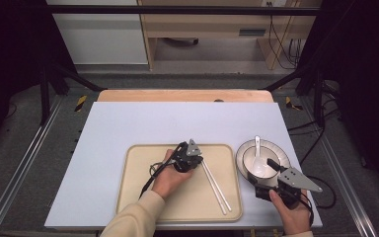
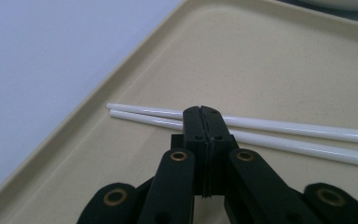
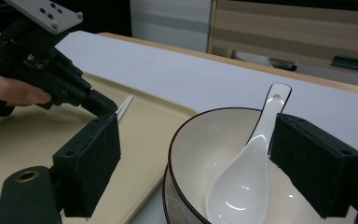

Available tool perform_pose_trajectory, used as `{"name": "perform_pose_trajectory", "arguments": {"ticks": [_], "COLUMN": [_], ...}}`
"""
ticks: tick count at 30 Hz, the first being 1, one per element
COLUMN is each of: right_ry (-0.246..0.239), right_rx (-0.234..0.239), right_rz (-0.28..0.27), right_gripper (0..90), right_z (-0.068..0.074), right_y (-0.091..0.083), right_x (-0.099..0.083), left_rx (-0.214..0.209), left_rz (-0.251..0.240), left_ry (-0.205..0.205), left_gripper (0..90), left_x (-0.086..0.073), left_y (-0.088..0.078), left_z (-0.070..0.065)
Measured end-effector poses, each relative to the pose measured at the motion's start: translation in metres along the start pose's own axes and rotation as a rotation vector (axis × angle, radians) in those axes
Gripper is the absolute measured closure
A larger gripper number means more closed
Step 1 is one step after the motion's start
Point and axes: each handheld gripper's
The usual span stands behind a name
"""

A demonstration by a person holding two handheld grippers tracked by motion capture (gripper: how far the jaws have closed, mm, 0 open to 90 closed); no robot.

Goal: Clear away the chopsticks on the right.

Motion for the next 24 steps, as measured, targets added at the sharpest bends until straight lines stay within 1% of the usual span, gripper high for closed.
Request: {"name": "perform_pose_trajectory", "arguments": {"ticks": [2, 3, 4, 7, 8, 11, 14, 18, 21, 22, 24], "right_ry": [0.003, 0.003, 0.005, 0.010, 0.007, 0.009, 0.008, 0.009, 0.012, 0.013, 0.014], "right_rx": [-0.003, -0.003, -0.007, -0.008, -0.009, -0.008, -0.010, -0.011, -0.014, -0.014, -0.015], "right_rz": [0.001, 0.001, 0.000, 0.000, 0.000, 0.002, 0.003, 0.006, 0.006, 0.006, 0.006], "right_gripper": [16.0, 16.0, 16.2, 16.3, 16.4, 16.5, 16.7, 16.7, 16.7, 16.7, 16.7], "right_z": [0.000, 0.000, 0.000, 0.000, -0.001, -0.001, -0.001, -0.002, -0.002, -0.002, -0.002], "right_y": [0.000, 0.000, 0.000, 0.000, 0.000, 0.000, 0.000, 0.000, 0.000, 0.000, 0.000], "right_x": [0.000, 0.000, 0.000, 0.000, 0.000, 0.000, 0.000, 0.000, 0.000, -0.001, -0.001], "left_rx": [-0.013, -0.013, -0.015, -0.021, -0.028, -0.031, -0.044, -0.058, -0.067, -0.076, -0.078], "left_rz": [-0.001, -0.001, 0.007, 0.000, 0.000, -0.005, -0.008, -0.009, -0.015, -0.012, -0.010], "left_ry": [0.012, 0.012, 0.026, 0.024, 0.035, 0.032, 0.039, 0.058, 0.063, 0.077, 0.082], "left_gripper": [89.6, 89.6, 89.6, 89.6, 89.6, 89.6, 89.6, 89.6, 89.6, 89.6, 89.6], "left_x": [0.005, 0.005, 0.008, 0.010, 0.013, 0.015, 0.019, 0.025, 0.027, 0.028, 0.029], "left_y": [0.005, 0.005, 0.007, 0.010, 0.012, 0.015, 0.019, 0.023, 0.025, 0.026, 0.027], "left_z": [-0.003, -0.003, -0.004, -0.006, -0.008, -0.010, -0.014, -0.020, -0.024, -0.026, -0.027]}}
Point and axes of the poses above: each handheld gripper's, and its own axes: y roughly forward along the jaws, x roughly out of its top, z roughly to its left, and after that the axes turned 1 degree about y, right-handed
